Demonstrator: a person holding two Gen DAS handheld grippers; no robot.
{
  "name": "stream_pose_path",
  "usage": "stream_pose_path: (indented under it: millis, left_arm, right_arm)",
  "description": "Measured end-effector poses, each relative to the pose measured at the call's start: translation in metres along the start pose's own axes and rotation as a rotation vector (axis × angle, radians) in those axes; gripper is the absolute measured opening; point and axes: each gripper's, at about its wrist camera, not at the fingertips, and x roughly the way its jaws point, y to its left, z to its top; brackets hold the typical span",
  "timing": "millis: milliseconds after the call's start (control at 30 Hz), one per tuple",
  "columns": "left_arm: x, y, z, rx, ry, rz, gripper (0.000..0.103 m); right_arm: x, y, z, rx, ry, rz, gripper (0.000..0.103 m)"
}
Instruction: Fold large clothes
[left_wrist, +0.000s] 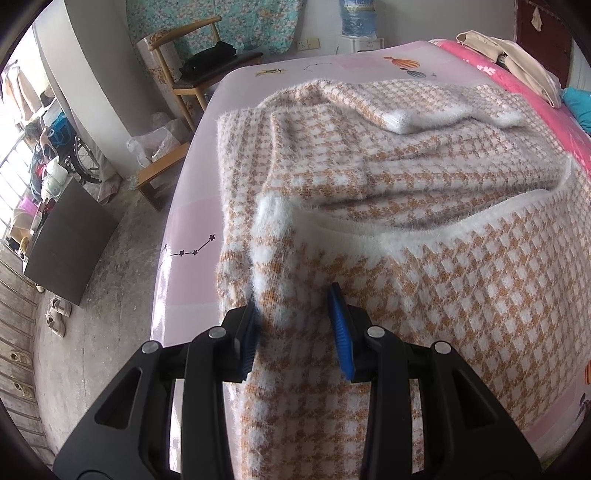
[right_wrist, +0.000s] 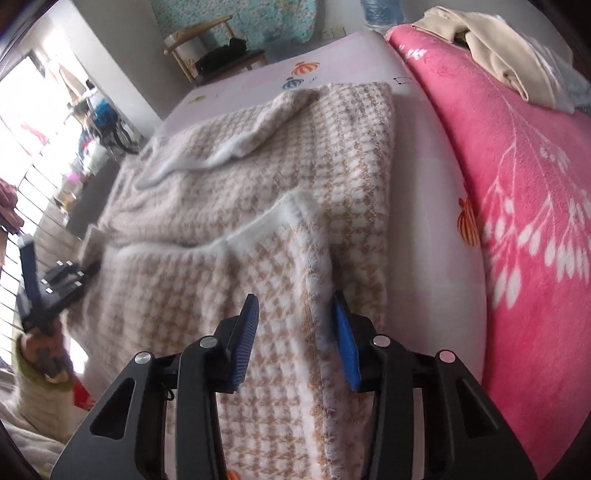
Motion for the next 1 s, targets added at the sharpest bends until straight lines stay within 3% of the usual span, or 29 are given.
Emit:
stream_pose_path:
  millis: [233, 467, 1000]
  left_arm:
    - [0.001, 0.002, -0.001, -0.009, 0.0, -0.004, 0.034]
    - [0.0, 0.001, -0.001, -0.014, 0.001, -0.005, 0.034]
    - [-0.001, 0.001, -0.001, -0.012, 0.001, -0.002, 0.034]
  right_arm:
    - [0.013, -0.002, 0.014, 0.007, 0.01, -0.014, 0.039]
    - [0.014, 0.011, 0.006, -0.033, 0.054, -0.053, 0.039]
    - [0.028, 0.016, 0.013, -0.043, 0.044, -0.113, 0.038]
